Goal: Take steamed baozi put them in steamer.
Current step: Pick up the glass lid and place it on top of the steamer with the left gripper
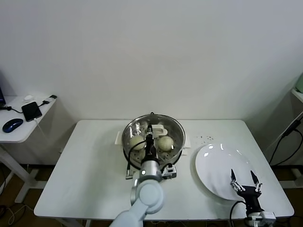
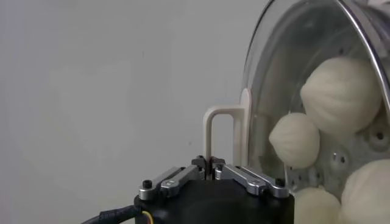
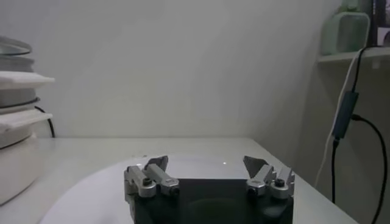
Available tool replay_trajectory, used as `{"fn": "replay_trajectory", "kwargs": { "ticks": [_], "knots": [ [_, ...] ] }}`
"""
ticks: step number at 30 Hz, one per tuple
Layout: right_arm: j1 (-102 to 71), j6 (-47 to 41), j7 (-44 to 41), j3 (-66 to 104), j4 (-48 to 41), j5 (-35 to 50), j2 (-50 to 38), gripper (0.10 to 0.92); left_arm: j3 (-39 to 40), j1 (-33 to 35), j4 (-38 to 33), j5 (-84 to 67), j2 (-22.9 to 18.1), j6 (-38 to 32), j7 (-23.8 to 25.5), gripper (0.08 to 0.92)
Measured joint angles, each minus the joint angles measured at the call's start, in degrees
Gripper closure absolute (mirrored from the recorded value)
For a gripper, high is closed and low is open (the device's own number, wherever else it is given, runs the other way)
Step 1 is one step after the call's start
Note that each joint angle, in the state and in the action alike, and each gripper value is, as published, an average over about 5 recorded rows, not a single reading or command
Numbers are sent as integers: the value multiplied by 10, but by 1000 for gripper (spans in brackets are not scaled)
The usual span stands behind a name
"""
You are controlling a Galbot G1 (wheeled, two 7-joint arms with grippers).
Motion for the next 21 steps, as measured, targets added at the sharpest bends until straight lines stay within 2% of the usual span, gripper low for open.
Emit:
{"fn": "replay_trajectory", "kwargs": {
  "ticks": [21],
  "knots": [
    [7, 12, 0, -5, -8, -21, 16, 203, -12, 7, 29, 17, -7, -1, -19, 861]
  ]
}}
